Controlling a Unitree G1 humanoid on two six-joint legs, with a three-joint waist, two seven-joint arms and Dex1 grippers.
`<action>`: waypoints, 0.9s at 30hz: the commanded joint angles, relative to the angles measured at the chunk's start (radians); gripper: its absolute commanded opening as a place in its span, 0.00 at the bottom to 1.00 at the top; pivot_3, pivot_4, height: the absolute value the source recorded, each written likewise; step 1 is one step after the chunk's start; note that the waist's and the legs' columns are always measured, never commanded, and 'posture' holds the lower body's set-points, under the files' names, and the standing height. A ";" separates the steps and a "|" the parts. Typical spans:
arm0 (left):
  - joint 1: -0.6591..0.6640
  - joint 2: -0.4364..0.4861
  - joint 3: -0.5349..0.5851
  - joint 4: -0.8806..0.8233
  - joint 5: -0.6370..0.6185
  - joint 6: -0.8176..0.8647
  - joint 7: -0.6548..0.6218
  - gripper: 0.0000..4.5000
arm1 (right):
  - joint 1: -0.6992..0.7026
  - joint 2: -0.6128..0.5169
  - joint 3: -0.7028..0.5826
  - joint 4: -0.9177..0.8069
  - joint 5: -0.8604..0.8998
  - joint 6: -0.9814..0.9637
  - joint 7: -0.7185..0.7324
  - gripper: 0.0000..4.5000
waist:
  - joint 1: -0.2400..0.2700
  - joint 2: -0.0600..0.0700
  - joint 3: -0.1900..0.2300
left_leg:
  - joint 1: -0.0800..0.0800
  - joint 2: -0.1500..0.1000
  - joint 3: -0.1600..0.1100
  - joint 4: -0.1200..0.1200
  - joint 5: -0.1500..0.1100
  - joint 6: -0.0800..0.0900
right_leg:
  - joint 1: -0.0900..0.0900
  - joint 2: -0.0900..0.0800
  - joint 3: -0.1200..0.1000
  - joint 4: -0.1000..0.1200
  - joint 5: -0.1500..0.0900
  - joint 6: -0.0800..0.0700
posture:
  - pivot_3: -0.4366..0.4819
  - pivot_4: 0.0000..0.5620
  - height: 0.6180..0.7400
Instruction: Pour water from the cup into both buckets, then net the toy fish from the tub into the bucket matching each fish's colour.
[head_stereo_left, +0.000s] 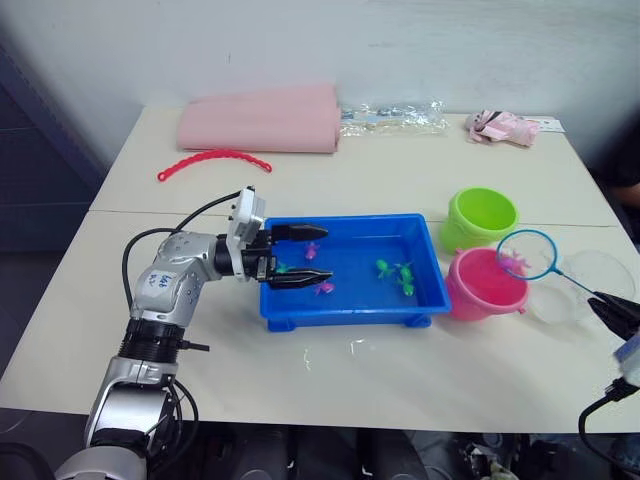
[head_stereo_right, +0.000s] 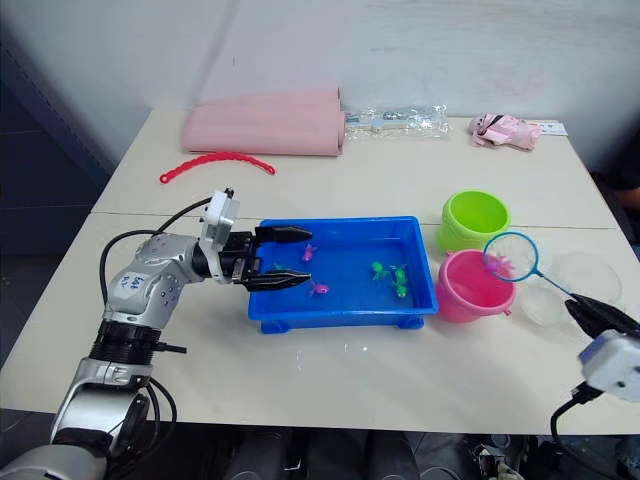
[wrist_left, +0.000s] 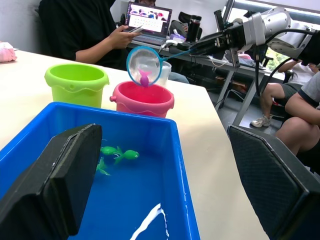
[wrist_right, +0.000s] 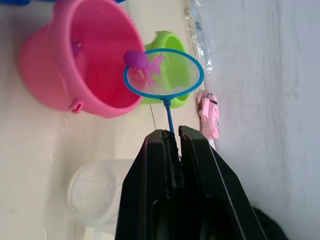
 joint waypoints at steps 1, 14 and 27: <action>0.003 0.006 0.017 -0.028 -0.003 -0.040 -0.011 0.97 | -0.011 -0.023 -0.020 0.034 -0.072 -0.114 -0.108 0.00 | 0.000 0.000 0.000 | 0.000 0.000 0.000 0.000 0.000 0.000 | 0.000 0.000 0.000 0.000 0.000 0.000 | 0.48 0.27 1.00; 0.041 0.015 0.050 -0.005 -0.007 -0.099 0.015 0.97 | 0.016 -0.044 0.104 -0.143 0.434 0.235 -0.094 0.00 | -0.006 0.000 0.000 | 0.001 0.001 -0.001 0.000 0.000 0.000 | 0.001 0.000 0.000 0.000 0.000 0.000 | 0.48 0.27 1.00; 0.197 0.152 0.160 -0.102 -0.007 -0.107 0.064 0.97 | -0.291 -0.337 0.513 -0.419 0.848 1.050 -0.032 0.00 | -0.018 0.000 0.000 | -0.001 0.001 -0.006 0.001 -0.001 0.002 | 0.003 -0.002 -0.004 -0.002 0.000 -0.001 | 0.48 0.27 1.00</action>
